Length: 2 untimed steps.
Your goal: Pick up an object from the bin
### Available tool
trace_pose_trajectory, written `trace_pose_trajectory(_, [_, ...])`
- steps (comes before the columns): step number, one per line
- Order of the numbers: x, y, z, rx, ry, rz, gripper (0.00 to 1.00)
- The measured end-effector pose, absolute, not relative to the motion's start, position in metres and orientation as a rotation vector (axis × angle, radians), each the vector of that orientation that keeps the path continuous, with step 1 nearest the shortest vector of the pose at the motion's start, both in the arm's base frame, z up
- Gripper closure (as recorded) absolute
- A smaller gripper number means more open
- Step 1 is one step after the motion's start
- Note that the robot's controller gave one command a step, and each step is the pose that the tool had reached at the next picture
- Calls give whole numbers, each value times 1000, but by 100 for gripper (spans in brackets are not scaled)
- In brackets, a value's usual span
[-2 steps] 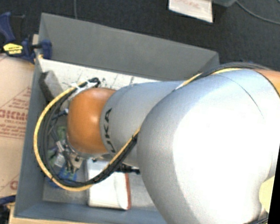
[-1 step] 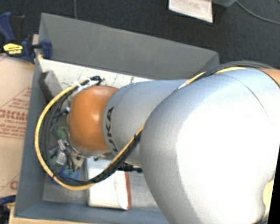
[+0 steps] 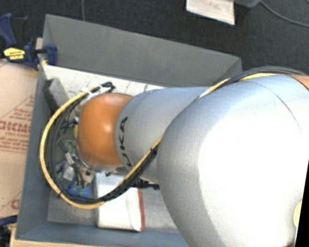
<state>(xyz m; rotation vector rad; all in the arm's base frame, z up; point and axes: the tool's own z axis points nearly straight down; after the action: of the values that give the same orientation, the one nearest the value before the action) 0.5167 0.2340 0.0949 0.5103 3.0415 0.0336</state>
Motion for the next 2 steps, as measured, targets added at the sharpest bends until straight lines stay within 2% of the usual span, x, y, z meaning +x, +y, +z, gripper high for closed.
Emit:
trace_pose_trajectory(1, [518,233,97,511,3039,35,100])
trace_pose_trajectory(2, [517,233,116,512,3041,34,100])
